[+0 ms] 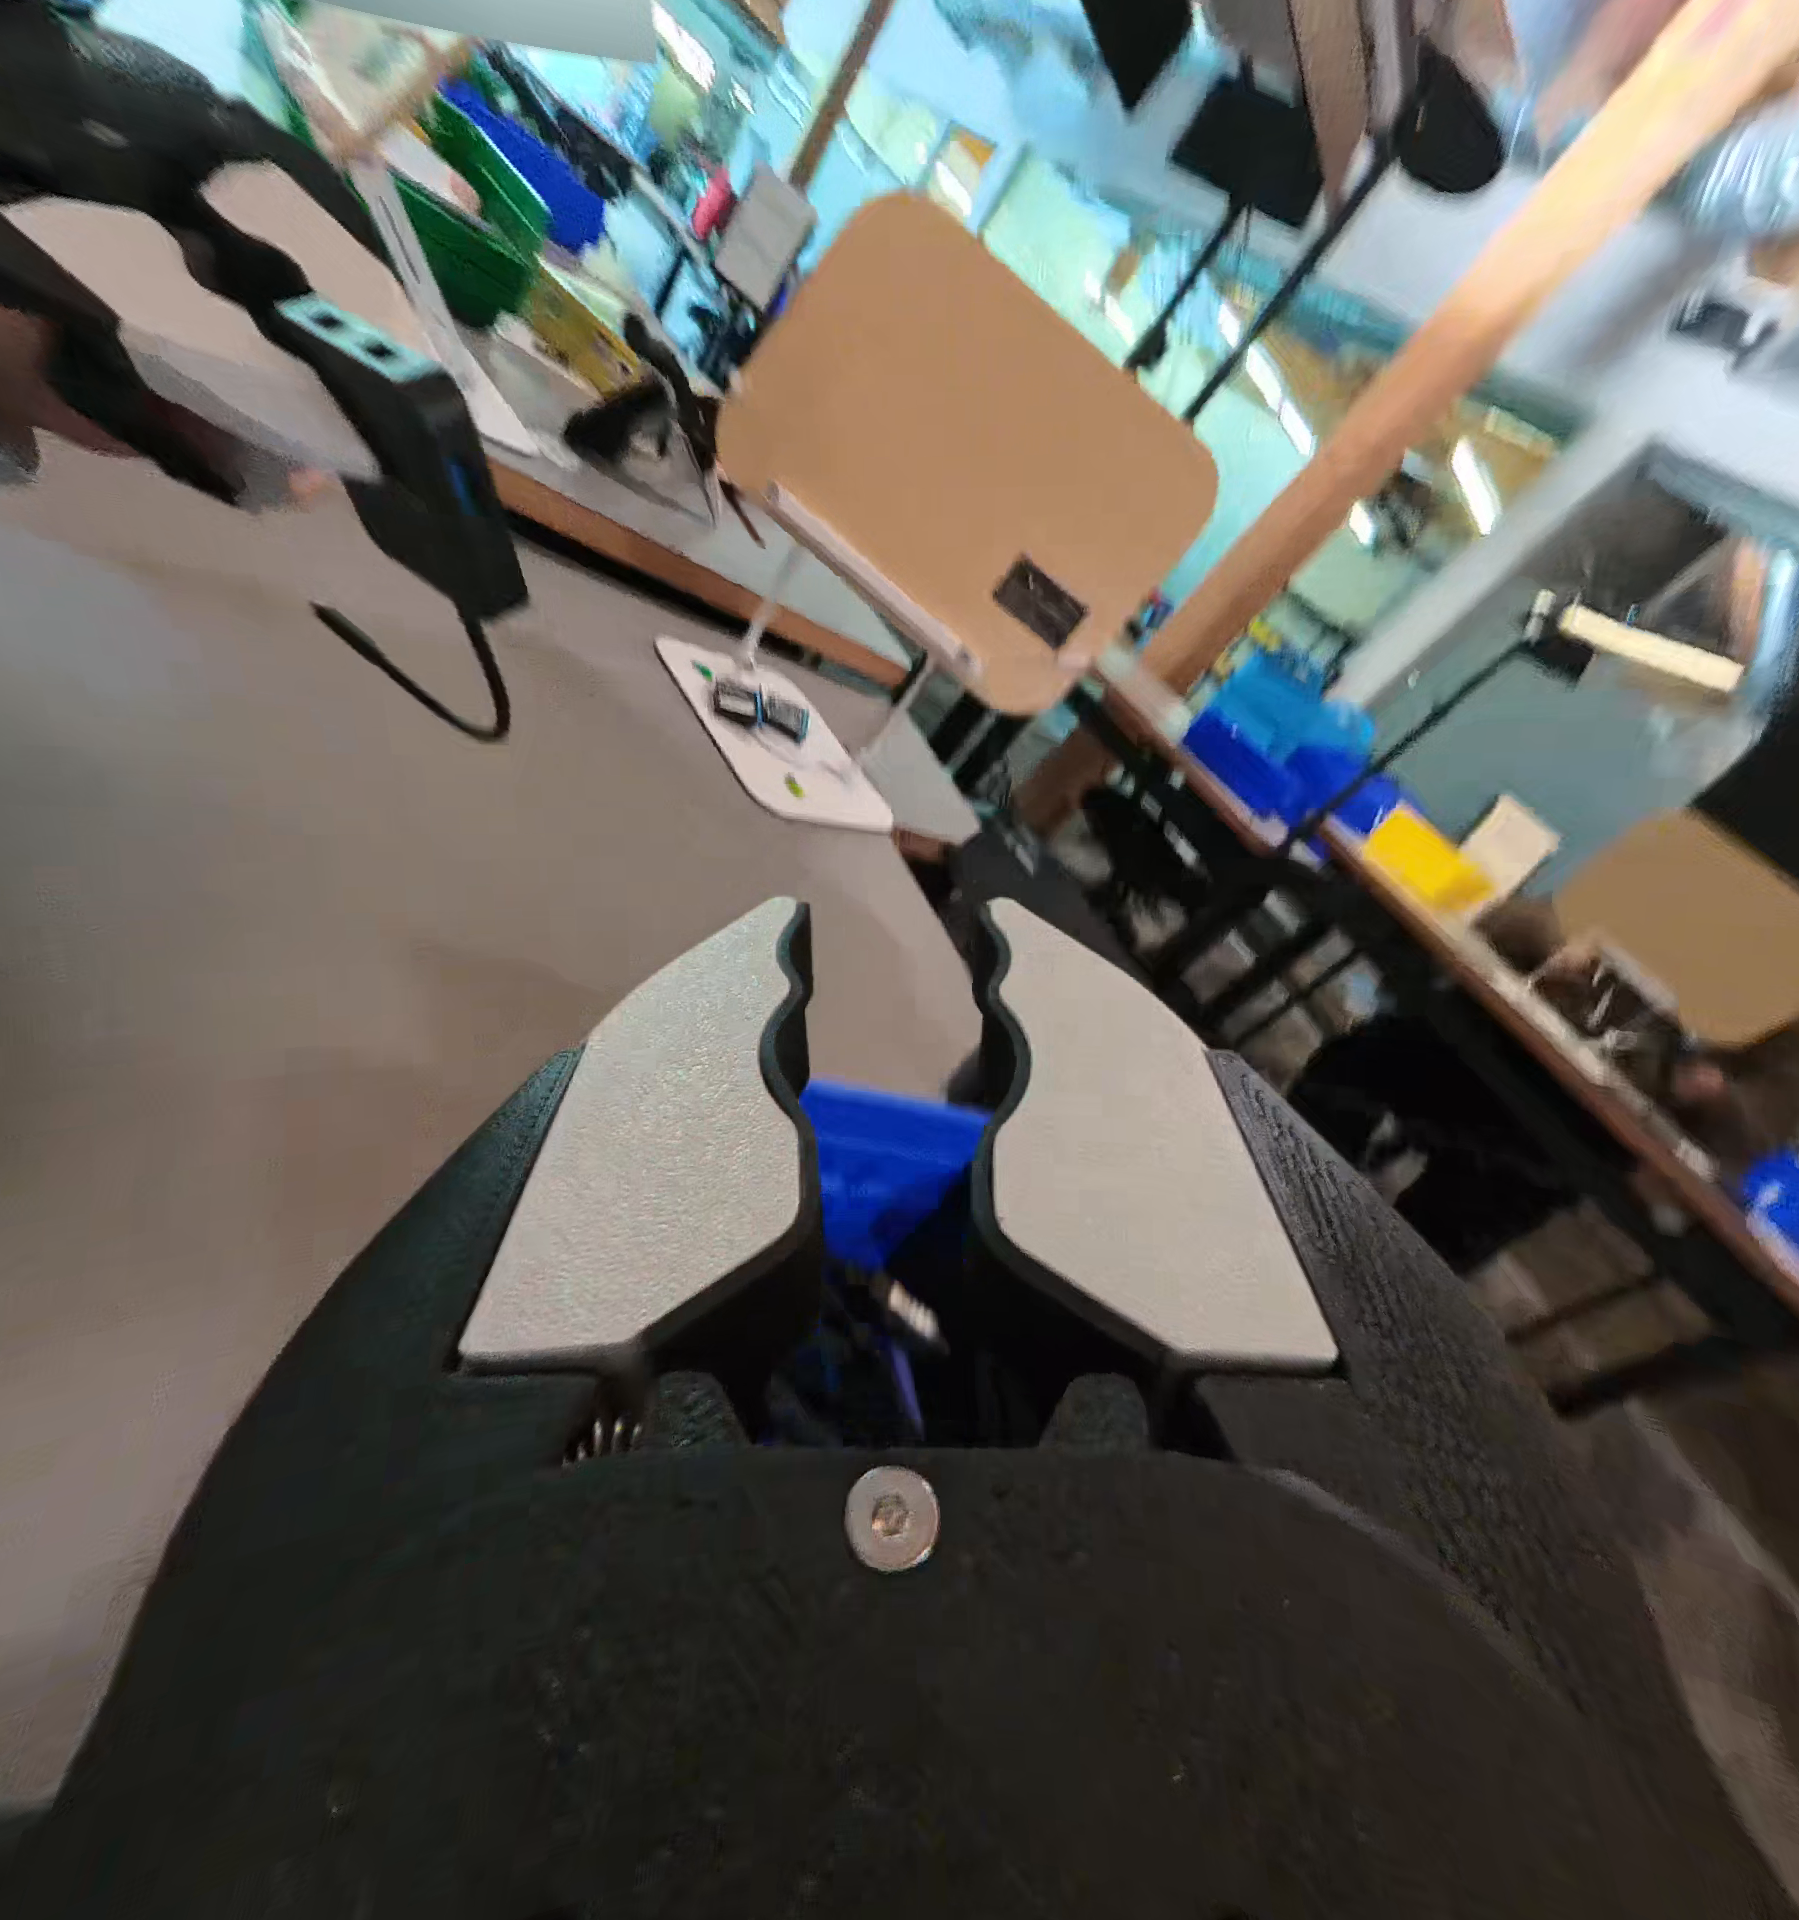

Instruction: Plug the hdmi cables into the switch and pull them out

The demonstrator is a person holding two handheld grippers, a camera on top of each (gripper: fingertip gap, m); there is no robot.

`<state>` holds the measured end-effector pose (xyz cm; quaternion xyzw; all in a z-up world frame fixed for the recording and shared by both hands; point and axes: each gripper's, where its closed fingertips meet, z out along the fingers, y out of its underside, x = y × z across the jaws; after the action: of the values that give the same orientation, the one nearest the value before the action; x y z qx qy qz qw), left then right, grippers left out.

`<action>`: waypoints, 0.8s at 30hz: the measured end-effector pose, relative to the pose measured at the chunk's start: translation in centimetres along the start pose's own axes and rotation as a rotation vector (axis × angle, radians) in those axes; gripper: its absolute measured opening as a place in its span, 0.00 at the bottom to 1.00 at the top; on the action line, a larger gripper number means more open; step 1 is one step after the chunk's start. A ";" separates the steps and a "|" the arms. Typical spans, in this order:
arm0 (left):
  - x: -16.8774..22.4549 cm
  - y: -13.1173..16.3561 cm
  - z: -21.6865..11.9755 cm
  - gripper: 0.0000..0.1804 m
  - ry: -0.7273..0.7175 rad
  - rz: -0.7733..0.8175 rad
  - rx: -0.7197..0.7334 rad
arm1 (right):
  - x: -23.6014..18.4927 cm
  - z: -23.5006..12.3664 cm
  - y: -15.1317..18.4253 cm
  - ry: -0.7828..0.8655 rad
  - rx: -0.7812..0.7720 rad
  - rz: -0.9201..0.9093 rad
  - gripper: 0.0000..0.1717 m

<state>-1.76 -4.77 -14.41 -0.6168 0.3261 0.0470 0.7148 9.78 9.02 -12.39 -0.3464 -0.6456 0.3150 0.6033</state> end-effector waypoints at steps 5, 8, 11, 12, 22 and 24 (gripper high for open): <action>-3.4 -2.1 2.4 0.08 0.100 0.054 0.035 | 2.9 -1.5 5.7 0.007 -0.245 0.083 0.18; -5.1 -3.0 4.3 0.08 0.138 0.083 0.057 | 3.1 -1.6 8.0 -0.013 -0.343 0.127 0.18; -6.3 -3.7 5.7 0.08 0.127 0.117 0.100 | 2.2 -1.9 9.8 -0.062 -0.454 0.149 0.18; -6.7 -3.9 5.9 0.08 0.119 0.124 0.114 | 1.7 -2.2 10.4 -0.083 -0.495 0.157 0.18; -7.9 -3.1 6.7 0.08 0.118 0.139 0.149 | -4.6 -6.9 13.9 -0.354 -0.857 0.281 0.17; -7.8 -3.0 6.6 0.08 0.125 0.137 0.152 | -5.1 -7.4 14.0 -0.359 -0.902 0.261 0.17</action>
<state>-3.80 3.12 -7.60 -0.5387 0.4143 0.0321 0.7329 18.30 12.58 -26.29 -0.5912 -0.7622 0.1319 0.2284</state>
